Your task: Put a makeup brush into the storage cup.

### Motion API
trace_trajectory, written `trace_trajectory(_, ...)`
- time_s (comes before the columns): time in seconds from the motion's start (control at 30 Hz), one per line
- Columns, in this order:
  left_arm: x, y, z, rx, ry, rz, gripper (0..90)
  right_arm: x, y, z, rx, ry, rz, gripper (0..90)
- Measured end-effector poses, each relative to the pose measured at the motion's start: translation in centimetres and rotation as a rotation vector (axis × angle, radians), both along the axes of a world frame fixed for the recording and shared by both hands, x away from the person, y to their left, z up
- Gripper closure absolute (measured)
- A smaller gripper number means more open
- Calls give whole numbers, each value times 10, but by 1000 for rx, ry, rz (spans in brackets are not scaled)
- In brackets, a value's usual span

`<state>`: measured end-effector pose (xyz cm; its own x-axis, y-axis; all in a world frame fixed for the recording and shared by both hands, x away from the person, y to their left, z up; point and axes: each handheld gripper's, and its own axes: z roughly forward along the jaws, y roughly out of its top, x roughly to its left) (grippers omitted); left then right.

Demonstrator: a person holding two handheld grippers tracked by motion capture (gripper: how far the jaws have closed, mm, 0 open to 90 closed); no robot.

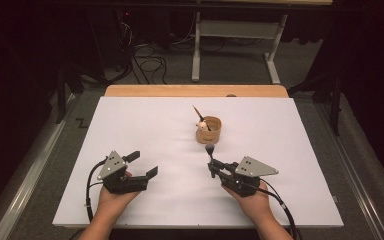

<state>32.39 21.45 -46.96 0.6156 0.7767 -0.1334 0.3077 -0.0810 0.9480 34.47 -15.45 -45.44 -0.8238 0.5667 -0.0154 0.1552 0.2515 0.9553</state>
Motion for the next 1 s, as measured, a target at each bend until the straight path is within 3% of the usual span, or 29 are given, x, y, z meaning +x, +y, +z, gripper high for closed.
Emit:
trace_trajectory(0.2,-1,5,-8,-3,-4,35,109,0,-5,0,-2,-2,-13,806)
trace_trajectory(0.37,-5,7,-7,23,-44,58,71,0,-10,-1,-12,-3,-24,806)
trace_trajectory(0.53,-7,12,-6,20,-58,78,33,1,-16,0,-12,-13,-40,806)
trace_trajectory(1.0,-10,8,-8,38,-51,55,1,6,-33,4,4,-23,-89,806)
